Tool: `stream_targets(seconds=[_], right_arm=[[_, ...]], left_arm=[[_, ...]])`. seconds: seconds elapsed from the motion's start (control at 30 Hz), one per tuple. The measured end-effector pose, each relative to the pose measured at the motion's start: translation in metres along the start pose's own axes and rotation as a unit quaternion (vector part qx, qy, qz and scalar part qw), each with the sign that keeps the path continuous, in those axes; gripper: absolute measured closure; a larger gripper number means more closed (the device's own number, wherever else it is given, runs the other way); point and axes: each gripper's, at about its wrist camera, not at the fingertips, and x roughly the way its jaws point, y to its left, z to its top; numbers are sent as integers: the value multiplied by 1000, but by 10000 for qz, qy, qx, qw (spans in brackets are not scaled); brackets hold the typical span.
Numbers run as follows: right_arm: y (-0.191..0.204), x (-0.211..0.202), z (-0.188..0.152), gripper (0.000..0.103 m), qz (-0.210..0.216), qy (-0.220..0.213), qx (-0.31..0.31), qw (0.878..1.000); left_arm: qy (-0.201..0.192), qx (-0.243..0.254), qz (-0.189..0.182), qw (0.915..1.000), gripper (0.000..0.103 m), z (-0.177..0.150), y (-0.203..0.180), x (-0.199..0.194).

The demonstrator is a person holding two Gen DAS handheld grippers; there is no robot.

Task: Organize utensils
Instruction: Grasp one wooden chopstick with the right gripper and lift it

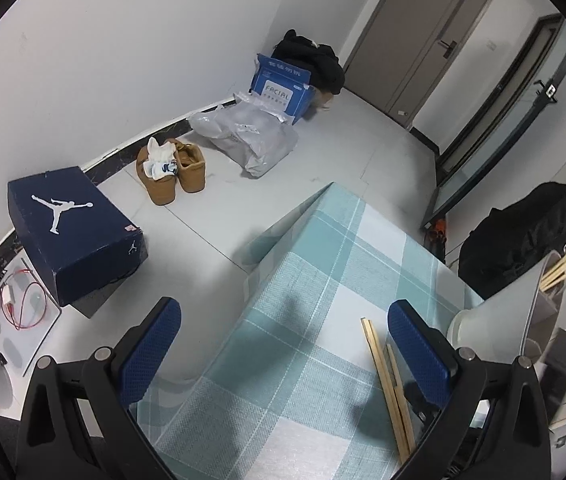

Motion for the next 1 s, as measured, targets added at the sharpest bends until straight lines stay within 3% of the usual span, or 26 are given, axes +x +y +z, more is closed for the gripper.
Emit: stream_targets(seconds=[0.13, 0.3, 0.4, 0.57, 0.67, 0.87, 1.0], right_arm=[[1, 23, 7, 39, -139, 315, 1, 9994], [-2, 35, 11, 47, -117, 477, -57, 9988], [5, 38, 15, 59, -15, 558, -238, 9982], [20, 40, 20, 89, 177, 731, -728, 9945], [24, 41, 23, 99, 290, 875, -939, 9913], [7, 37, 20, 99, 626, 1006, -705, 9905], [-5, 14, 11, 99, 637, 746, -474, 9941]], left_arm=[[68, -68, -14, 10000, 1, 3, 6, 2], [144, -123, -36, 9998, 1, 5, 13, 5], [173, -194, -38, 9997, 1, 8, 17, 7], [214, -293, -76, 9993, 1, 9, 17, 9], [233, -309, -130, 9992, 1, 9, 18, 10], [260, -244, -208, 9991, 1, 7, 12, 13], [346, -111, -130, 9993, 1, 3, 6, 18]])
